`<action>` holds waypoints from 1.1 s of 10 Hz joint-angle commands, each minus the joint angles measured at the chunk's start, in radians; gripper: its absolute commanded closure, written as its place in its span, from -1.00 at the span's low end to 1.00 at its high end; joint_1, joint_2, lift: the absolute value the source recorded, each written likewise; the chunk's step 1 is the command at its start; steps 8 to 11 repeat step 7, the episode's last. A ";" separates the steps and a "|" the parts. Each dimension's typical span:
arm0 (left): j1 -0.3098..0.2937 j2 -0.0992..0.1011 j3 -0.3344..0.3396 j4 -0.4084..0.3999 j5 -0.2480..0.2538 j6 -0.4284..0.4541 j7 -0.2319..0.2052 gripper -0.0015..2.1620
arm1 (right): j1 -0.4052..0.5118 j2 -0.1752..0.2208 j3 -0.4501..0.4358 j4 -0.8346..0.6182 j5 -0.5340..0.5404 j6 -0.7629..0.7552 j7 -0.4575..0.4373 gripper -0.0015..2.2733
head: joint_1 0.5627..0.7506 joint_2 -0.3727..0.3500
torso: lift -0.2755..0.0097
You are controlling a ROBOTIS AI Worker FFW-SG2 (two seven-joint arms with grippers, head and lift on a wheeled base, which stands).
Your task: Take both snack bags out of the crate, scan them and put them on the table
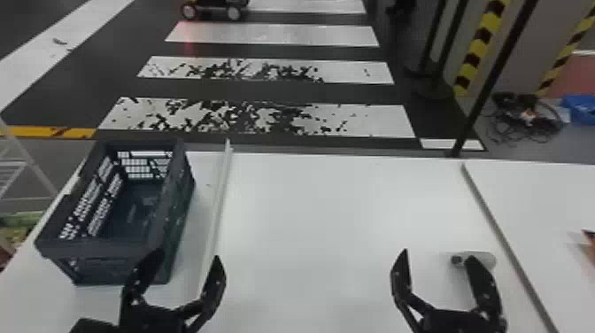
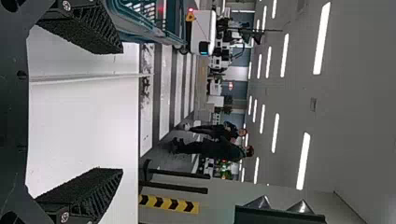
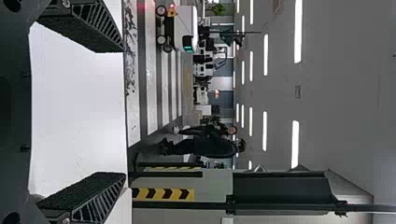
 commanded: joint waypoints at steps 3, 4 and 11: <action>-0.002 -0.001 -0.001 0.000 -0.001 -0.001 0.001 -0.92 | -0.005 0.000 0.002 0.002 0.006 0.006 0.000 -0.96 | 0.41 0.03 | 0.27; -0.002 -0.003 -0.005 0.000 -0.001 -0.001 0.001 -0.92 | -0.006 0.000 0.003 0.006 0.006 0.006 0.000 -0.96 | 0.41 0.03 | 0.27; -0.002 0.005 0.000 -0.017 0.000 -0.001 0.001 -0.92 | -0.009 0.000 0.014 0.008 0.008 0.009 0.000 -0.96 | 0.41 0.03 | 0.27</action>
